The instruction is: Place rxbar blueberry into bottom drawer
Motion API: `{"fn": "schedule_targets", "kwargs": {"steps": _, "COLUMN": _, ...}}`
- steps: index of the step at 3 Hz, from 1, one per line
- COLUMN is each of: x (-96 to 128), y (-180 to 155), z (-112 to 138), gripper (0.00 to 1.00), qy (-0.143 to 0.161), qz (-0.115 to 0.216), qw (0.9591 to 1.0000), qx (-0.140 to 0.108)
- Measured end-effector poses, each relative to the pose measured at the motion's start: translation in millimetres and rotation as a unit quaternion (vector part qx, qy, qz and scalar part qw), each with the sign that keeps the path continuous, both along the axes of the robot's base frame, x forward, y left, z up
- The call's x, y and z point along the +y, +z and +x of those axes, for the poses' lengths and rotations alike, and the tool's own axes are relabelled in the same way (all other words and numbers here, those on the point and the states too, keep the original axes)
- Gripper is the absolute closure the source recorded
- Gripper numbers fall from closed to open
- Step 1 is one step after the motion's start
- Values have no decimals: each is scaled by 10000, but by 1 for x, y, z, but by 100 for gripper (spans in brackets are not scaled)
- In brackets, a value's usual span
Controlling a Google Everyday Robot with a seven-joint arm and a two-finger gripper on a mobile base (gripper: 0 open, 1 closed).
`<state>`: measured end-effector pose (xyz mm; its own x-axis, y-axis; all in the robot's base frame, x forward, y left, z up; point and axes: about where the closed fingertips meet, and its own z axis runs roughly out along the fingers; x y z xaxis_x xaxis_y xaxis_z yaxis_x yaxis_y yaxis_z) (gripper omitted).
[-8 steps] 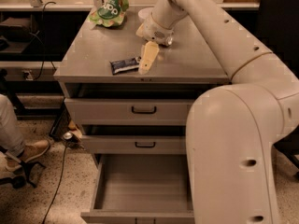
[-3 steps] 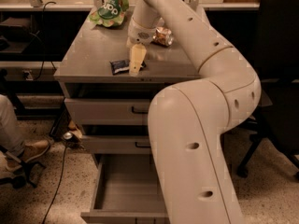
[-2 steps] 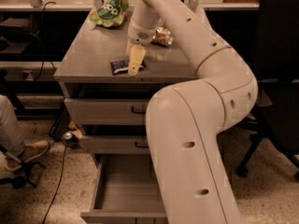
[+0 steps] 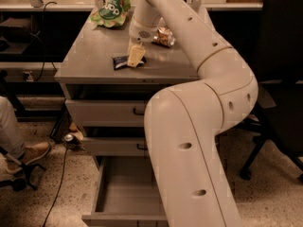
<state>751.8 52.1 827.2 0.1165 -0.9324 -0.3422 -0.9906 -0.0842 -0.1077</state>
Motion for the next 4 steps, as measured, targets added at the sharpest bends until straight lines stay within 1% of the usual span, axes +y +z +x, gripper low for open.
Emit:
{"fn": "schedule_targets", "kwargs": {"steps": 1, "x": -11, "y": 11, "z": -4, "gripper": 100, "qy": -144, "qz": 282, "qw": 9995, "qx": -14}}
{"fn": "schedule_targets", "kwargs": {"steps": 2, "x": -38, "y": 33, "z": -15, "gripper": 100, "qy": -452, "qz": 672, "qw": 9967, "qx": -84}}
{"fn": "schedule_targets", "kwargs": {"steps": 3, "x": -86, "y": 54, "z": -58, "gripper": 100, "qy": -931, "qz": 1138, "qw": 9891, "qx": -118}}
{"fn": "schedule_targets", "kwargs": {"steps": 4, "x": -109, "y": 37, "z": -101, "gripper": 100, "qy": -1074, "qz": 1254, "qw": 9861, "qx": 180}}
